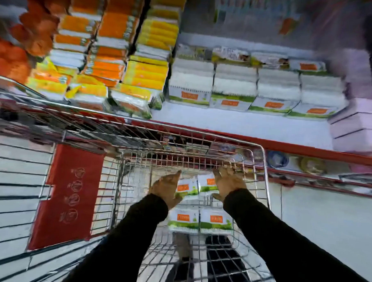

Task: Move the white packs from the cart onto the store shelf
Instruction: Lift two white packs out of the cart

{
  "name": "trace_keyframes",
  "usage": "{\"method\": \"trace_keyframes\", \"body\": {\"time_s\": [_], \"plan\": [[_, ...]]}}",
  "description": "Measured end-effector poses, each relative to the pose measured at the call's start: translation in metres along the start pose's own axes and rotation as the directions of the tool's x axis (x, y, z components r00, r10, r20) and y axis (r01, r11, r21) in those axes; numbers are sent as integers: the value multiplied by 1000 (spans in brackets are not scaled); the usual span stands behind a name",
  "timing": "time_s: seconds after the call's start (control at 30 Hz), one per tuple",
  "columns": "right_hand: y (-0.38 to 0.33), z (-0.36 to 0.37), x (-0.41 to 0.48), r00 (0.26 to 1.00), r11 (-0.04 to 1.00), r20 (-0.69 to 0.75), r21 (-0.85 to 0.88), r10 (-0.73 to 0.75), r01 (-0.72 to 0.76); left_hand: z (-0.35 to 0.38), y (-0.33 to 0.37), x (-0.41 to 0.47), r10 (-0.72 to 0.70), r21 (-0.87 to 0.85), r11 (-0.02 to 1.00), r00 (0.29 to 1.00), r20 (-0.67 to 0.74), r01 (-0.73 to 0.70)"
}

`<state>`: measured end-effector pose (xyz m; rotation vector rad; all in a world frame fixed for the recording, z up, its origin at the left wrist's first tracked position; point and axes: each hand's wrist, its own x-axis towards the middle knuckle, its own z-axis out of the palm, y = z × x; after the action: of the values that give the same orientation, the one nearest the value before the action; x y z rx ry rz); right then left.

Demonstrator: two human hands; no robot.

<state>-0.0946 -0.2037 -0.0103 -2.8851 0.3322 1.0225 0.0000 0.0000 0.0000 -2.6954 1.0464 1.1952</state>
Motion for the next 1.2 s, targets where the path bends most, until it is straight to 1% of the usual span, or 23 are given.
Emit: {"method": "trace_keyframes", "body": {"time_s": [0.03, 0.1, 0.17, 0.23, 0.3, 0.33, 0.4, 0.47, 0.5, 0.57, 0.67, 0.77, 0.93, 1.0, 1.1, 1.2], "plan": [[1, 6, 12, 999, 1000, 41, 3, 3, -3, 5, -2, 14, -22, 29, 999, 998, 55, 20], [5, 16, 32, 997, 1000, 80, -21, 6, -4, 10, -4, 36, -72, 169, 985, 986, 149, 47], [8, 24, 43, 994, 999, 107, -30, 24, -21, 12, -5, 54, -106, 271, 961, 977, 188, 52], [9, 34, 48, 993, 999, 118, -39, 27, -22, 20, -3, 66, -117, 318, 947, 968, 223, 41], [12, 36, 50, 994, 999, 109, -45, 15, -10, 25, -2, 72, -84, 333, 943, 969, 234, 1], [14, 35, 50, 995, 1000, 98, -30, 8, -5, 27, -2, 74, -61, 305, 952, 974, 220, -9], [13, 31, 47, 997, 1000, 80, 7, -17, 16, 30, 0, 72, -20, 187, 982, 987, 157, -10], [8, 27, 42, 998, 997, 43, 63, -35, 32, 31, 0, 67, -19, 32, 999, 995, 102, 16], [6, 25, 40, 999, 995, 20, 97, -41, 39, 30, 1, 64, -23, -19, 1000, 996, 81, 24], [2, 16, 36, 999, 990, 12, 130, -51, 49, 25, 0, 56, -27, -54, 998, 999, 48, 29], [0, 0, 26, 997, 993, 20, 95, -70, 67, 16, -1, 42, -9, -38, 999, 999, -34, 7], [-2, -16, 3, 999, 996, -27, 79, -35, 37, 2, 3, 16, 4, -5, 1000, 994, -110, -5], [-4, -49, -45, 996, 982, -61, 184, 59, -47, -26, 10, -36, -34, -23, 999, 981, -192, 31], [-4, -66, -62, 989, 975, -117, 212, 87, -61, -38, 13, -54, -33, 16, 999, 970, -240, 38], [-5, -98, -93, 965, 968, -234, 245, 118, -59, -65, 21, -82, -2, 126, 991, 941, -338, 47], [-5, -127, -117, 938, 959, -324, 282, 125, -30, -96, 32, -100, 22, 161, 986, 910, -414, 50]]}}
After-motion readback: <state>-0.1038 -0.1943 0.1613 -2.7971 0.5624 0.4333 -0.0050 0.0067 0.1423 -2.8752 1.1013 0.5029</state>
